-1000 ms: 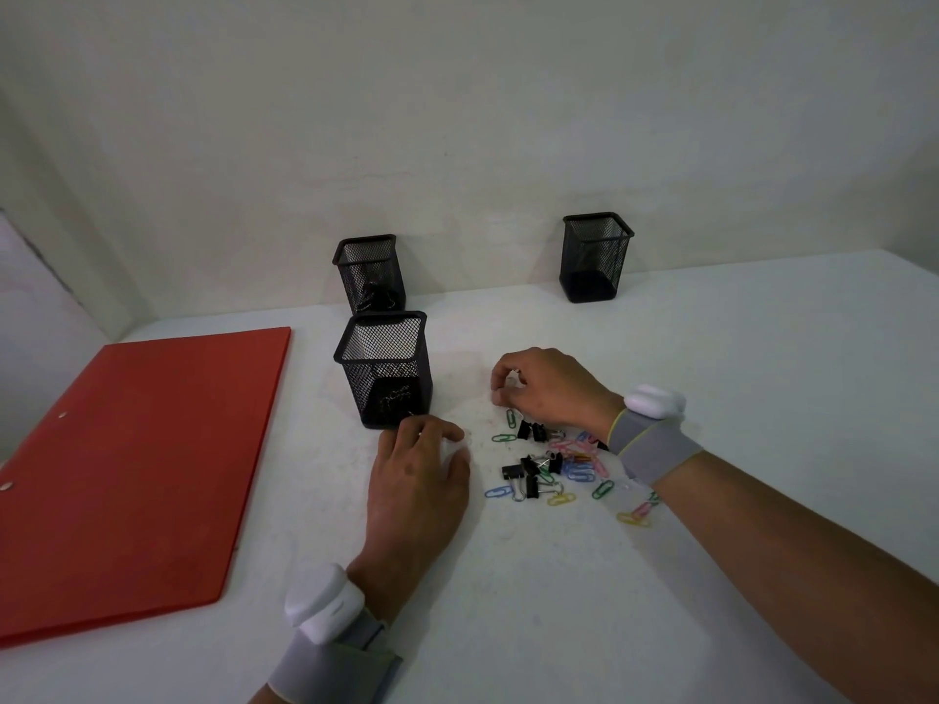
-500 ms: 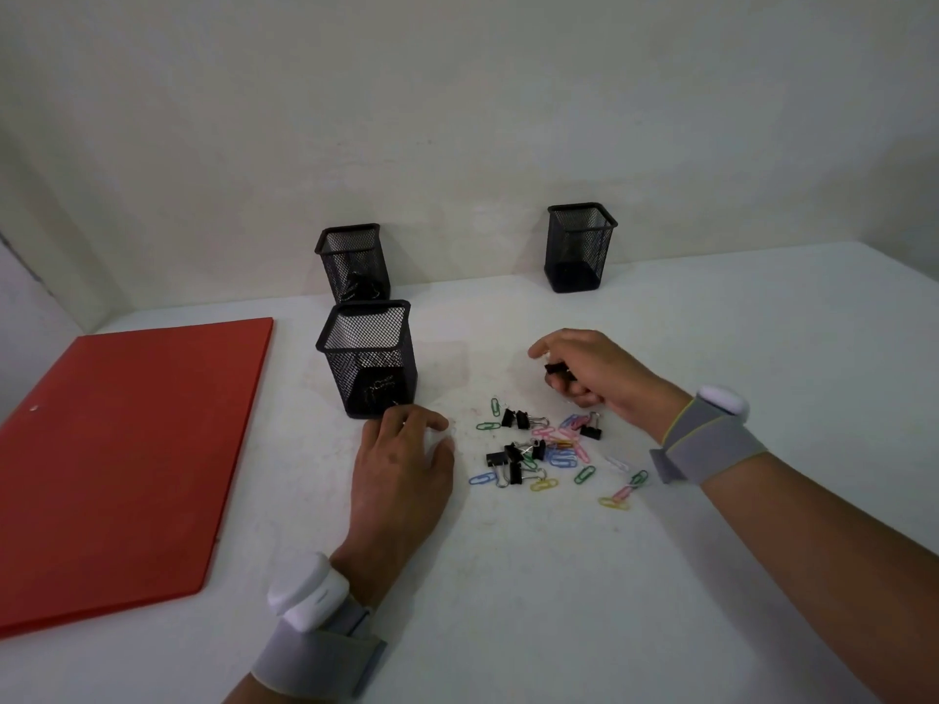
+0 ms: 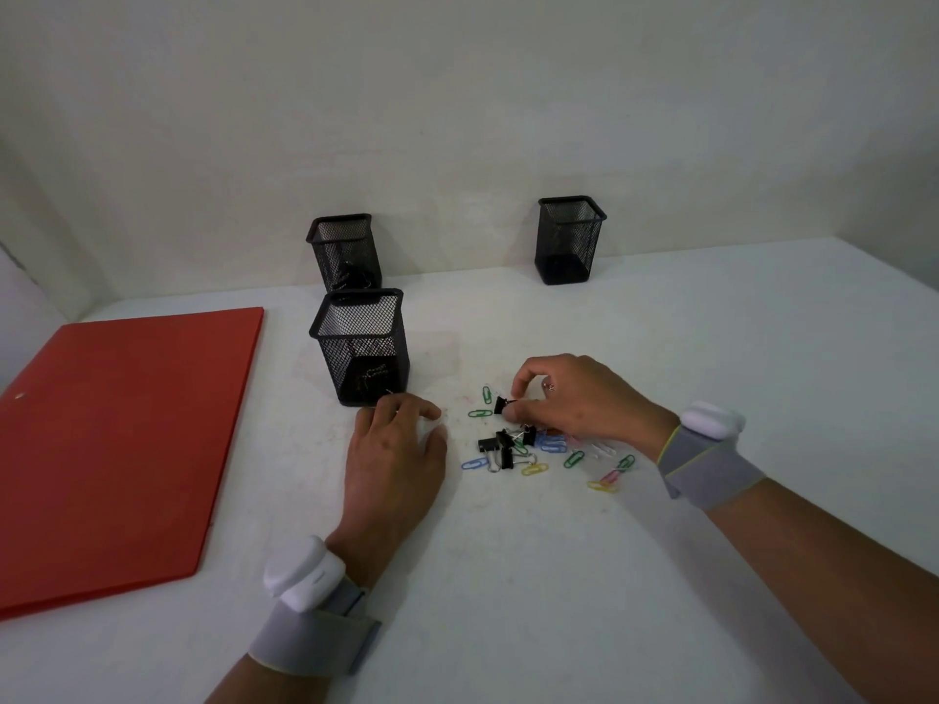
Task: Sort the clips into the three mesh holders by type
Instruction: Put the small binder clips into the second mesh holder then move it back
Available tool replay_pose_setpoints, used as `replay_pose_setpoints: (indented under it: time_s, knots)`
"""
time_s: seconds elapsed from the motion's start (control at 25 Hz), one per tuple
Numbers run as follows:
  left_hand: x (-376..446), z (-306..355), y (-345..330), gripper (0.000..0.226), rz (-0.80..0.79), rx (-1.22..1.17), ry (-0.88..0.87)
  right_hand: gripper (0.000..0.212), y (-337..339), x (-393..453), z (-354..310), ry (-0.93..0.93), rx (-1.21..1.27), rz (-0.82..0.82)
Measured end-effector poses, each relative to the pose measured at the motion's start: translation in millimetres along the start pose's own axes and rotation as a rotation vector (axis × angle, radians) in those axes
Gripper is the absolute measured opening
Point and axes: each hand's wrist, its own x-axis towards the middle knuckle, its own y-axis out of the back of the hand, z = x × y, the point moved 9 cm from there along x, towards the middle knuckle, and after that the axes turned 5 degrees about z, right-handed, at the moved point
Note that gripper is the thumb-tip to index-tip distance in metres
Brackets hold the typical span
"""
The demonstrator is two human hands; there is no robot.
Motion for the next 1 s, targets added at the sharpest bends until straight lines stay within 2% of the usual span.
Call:
replay_pose_setpoints:
  time_s: [0.16, 0.28, 0.44, 0.52, 0.68, 0.8, 1.0]
  knots:
    - [0, -1, -2, 0.019, -0.011, 0.003, 0.005, 0.024, -3, -2, -8, 0.003, -0.073, -0.023]
    - [0, -3, -2, 0.019, -0.019, 0.011, 0.014, 0.029, 9, 4, -27, 0.018, 0.052, -0.004]
    - [-1, -3, -2, 0.019, -0.019, 0.018, 0.016, 0.033, 46, 30, -95, 0.179, 0.179, 0.151]
    - [-1, -2, -2, 0.018, -0.016, 0.005, 0.013, 0.029, 51, 46, -133, 0.268, 0.191, 0.170]
    - [-1, 0, 0, 0.017, -0.010, -0.030, 0.011, 0.026, 38, 75, -175, 0.348, 0.092, 0.061]
    - [0, -2, 1, 0.016, 0.001, -0.036, 0.011, 0.034, 24, 91, -191, 0.348, 0.000, -0.035]
    - [2, -4, -2, 0.017, -0.013, -0.047, 0.003, 0.044, 13, 108, -205, 0.360, -0.067, -0.014]
